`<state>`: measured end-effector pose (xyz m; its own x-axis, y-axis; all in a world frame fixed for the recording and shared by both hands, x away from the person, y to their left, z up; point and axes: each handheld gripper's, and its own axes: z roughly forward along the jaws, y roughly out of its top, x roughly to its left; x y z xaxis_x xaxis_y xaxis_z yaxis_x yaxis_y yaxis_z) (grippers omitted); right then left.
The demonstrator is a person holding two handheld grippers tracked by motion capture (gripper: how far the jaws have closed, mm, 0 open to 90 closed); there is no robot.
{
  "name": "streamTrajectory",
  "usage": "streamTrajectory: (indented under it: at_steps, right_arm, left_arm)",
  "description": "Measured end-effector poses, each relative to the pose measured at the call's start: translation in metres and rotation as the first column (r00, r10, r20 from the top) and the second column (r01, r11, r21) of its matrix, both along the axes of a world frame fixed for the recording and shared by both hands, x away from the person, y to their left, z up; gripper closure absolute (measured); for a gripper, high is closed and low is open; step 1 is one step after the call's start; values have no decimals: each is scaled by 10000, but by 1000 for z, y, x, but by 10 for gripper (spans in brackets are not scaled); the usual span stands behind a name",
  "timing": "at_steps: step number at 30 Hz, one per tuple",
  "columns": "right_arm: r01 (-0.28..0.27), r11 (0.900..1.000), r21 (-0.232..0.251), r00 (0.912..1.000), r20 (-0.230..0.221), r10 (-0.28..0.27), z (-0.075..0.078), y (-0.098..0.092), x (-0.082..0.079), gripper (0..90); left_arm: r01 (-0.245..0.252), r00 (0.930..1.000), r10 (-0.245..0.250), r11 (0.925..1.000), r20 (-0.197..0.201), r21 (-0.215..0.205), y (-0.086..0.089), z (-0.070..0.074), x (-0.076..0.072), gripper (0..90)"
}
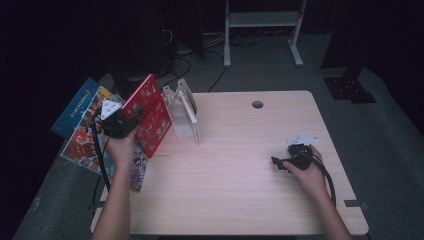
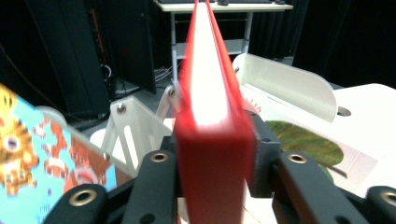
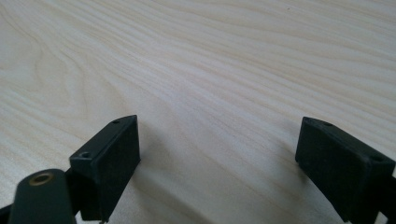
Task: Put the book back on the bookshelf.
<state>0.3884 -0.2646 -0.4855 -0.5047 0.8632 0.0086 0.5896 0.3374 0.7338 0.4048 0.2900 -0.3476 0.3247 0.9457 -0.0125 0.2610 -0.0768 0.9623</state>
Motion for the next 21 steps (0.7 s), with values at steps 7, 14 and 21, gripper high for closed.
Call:
streamTrajectory:
  at_steps: [7, 14, 21]
  right_arm:
    - [-10, 10000, -1, 10000, -4, 10, 0, 0, 0, 127]
    - [-7, 10000, -3, 10000, -4, 7, 0, 0, 0, 127]
    - [-6, 10000, 1, 10000, -5, 6, 0, 0, 0, 127]
  left_arm:
    - [73, 9979, -79, 9999, -642, -105, 6, -11, -10, 628]
    - [53, 9963, -70, 9998, -853, -193, 6, -15, -17, 787]
    - [-334, 9961, 308, 9990, -825, -304, 2, -16, -8, 789]
